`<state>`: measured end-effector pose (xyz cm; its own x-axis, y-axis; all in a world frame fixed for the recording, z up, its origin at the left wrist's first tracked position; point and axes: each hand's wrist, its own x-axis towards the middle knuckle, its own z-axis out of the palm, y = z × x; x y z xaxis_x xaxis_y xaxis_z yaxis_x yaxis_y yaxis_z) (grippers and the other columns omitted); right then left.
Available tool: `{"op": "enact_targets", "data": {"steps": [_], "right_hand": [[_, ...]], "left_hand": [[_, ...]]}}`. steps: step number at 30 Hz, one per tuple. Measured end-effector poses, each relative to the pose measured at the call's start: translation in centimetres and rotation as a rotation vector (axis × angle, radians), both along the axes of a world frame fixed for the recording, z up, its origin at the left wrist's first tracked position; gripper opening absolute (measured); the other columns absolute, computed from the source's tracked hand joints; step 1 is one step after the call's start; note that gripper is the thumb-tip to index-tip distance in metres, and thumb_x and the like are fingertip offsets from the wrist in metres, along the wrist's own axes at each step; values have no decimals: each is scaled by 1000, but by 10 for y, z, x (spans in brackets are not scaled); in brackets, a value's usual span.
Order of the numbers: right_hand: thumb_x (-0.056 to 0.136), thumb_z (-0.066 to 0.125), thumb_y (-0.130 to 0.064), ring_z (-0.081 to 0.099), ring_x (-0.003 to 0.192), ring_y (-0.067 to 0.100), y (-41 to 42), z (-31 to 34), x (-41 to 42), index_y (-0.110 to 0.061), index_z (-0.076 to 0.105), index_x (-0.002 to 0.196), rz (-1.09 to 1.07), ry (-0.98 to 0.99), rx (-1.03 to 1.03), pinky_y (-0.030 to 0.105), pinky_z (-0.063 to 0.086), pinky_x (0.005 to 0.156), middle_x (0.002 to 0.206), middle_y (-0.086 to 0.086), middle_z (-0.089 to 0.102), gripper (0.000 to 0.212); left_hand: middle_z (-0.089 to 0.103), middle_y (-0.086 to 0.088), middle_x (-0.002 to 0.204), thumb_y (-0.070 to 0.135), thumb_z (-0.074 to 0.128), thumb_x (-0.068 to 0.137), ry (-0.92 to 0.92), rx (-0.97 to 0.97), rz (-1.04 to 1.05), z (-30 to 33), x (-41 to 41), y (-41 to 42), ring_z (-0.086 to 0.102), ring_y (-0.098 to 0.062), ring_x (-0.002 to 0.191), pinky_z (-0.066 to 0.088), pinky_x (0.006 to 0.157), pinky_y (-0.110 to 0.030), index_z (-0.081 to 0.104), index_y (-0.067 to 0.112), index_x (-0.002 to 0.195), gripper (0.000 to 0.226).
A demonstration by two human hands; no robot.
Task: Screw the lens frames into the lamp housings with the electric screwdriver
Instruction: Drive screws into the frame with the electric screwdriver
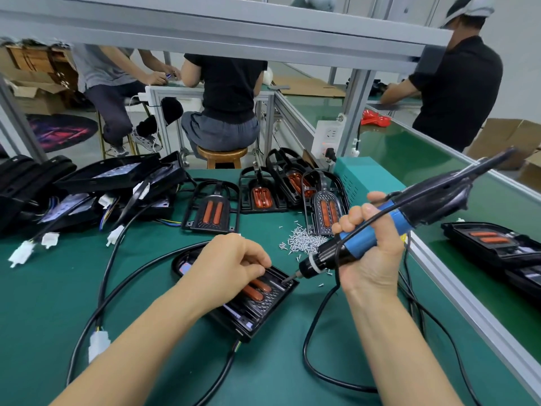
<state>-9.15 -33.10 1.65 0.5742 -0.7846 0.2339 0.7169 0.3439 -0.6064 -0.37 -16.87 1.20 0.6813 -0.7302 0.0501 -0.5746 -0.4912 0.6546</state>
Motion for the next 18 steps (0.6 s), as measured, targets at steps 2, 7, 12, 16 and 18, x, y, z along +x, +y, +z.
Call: {"op": "enact_targets", "data": {"steps": [2, 7, 12, 16, 18], "right_hand": [[72, 53, -7, 45, 47, 12, 2, -1, 2, -14, 53, 90, 1, 8, -24, 22, 43, 51, 56, -2, 47, 20], [64, 64, -9, 46, 47, 12, 2, -1, 5, -16, 54, 89, 42, 31, -80, 22, 43, 51, 56, -1, 47, 28], [62, 66, -17, 47, 49, 15, 5, -3, 5, -16, 55, 91, 32, 31, -185, 27, 42, 55, 55, -2, 49, 31], [65, 65, -15, 49, 50, 15, 9, -2, 3, -16, 55, 93, 73, 23, -265, 26, 43, 56, 57, -3, 51, 30], [64, 66, -15, 49, 53, 15, 9, 0, 3, -19, 57, 92, 87, 40, -301, 26, 45, 59, 58, -3, 51, 29]], "left_hand": [[66, 14, 72, 13, 68, 85, 9, -32, 21, 0, -2, 5, 57, 5, 65, 39, 61, -4, 75, 25, 86, 14], [71, 11, 83, 15, 68, 85, 20, -80, 53, -2, -4, 12, 62, -1, 78, 46, 75, -16, 73, 32, 82, 17], [68, 20, 81, 15, 69, 84, 0, -112, 83, -4, -3, 17, 58, 7, 82, 40, 70, -4, 74, 33, 82, 19], [70, 16, 78, 13, 70, 83, 44, -153, 120, -5, -3, 24, 61, 5, 77, 46, 72, -13, 72, 36, 78, 23], [71, 15, 75, 14, 70, 83, 75, -192, 151, -4, -4, 30, 62, 2, 74, 48, 71, -16, 71, 37, 73, 25]]}}
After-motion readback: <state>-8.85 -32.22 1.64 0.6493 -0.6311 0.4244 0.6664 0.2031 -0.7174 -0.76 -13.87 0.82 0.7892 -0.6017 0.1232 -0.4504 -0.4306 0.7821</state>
